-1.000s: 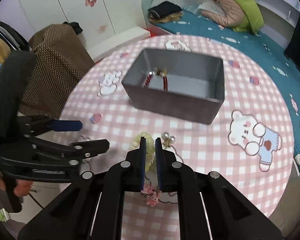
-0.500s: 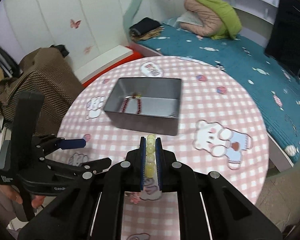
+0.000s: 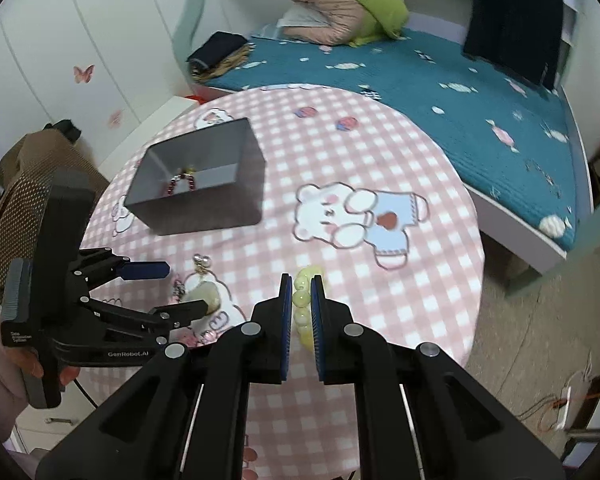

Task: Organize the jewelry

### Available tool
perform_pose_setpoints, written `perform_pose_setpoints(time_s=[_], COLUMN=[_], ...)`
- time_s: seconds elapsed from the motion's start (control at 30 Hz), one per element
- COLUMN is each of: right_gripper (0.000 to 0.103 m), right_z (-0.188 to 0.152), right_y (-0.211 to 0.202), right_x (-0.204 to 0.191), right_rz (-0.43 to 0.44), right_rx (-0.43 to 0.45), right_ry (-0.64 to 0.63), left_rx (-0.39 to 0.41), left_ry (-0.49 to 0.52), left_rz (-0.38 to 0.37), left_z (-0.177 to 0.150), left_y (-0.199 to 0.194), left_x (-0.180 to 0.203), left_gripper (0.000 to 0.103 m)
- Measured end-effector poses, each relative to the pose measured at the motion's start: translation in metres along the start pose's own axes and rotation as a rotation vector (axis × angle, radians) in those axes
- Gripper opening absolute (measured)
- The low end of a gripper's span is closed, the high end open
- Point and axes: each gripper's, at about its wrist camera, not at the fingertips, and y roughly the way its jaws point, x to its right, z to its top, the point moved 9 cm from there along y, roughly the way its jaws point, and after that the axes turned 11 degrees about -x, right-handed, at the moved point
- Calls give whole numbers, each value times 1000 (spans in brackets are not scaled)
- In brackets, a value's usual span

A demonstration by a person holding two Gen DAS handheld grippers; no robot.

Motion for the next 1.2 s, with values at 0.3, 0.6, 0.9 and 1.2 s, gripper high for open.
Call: perform_pose_setpoints(time_s=[0.3, 0.6, 0.9, 1.2], right_gripper=[8, 8, 8, 8], right_z=[-16, -13, -7, -6], right_y=[13, 12, 9, 11], right_x=[10, 7, 2, -2], right_rz=[20, 32, 31, 36], right_rx=[-32, -20, -16, -25], right_ry=[55, 54, 31, 23], left_rx=[-9, 20, 44, 40], left_ry=[142, 82, 35, -61], left_rz=[125, 88, 61, 82], left_z=[-5, 3, 5, 19], left_y=[12, 8, -2, 7], left_x=[10, 14, 13, 4], left_gripper=[48, 33, 15, 54])
